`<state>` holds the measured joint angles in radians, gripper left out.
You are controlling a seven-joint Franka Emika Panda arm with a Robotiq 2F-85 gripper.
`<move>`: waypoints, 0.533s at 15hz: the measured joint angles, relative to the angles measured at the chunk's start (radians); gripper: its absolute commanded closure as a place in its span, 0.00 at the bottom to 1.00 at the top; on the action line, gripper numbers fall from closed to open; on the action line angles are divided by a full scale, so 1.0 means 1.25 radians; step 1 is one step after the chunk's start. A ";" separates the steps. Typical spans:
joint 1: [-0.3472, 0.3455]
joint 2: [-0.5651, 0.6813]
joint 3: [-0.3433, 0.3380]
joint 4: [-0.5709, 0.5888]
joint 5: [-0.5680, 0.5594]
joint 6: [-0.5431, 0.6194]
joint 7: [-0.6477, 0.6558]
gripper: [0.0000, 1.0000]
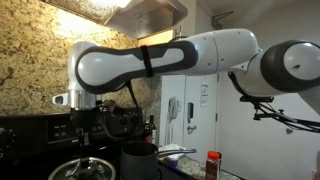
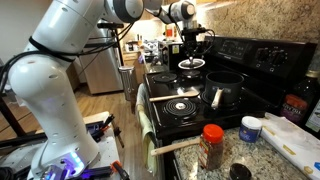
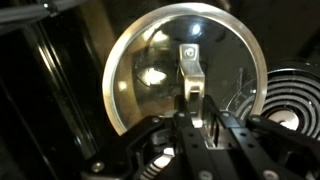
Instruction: Remove the cooking stick from the grey pot then get the lid and cover the grey pot
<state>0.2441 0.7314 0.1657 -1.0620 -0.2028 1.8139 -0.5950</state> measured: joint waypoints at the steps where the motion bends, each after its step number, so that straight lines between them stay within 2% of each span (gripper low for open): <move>1: -0.001 -0.021 -0.003 -0.001 0.000 0.000 0.033 0.88; 4: -0.018 -0.088 -0.016 -0.027 0.016 0.000 0.127 0.88; 8: -0.082 -0.190 -0.036 -0.128 0.081 0.003 0.211 0.88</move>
<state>0.1411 0.4938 0.1209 -1.2224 -0.1010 1.8174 -0.3310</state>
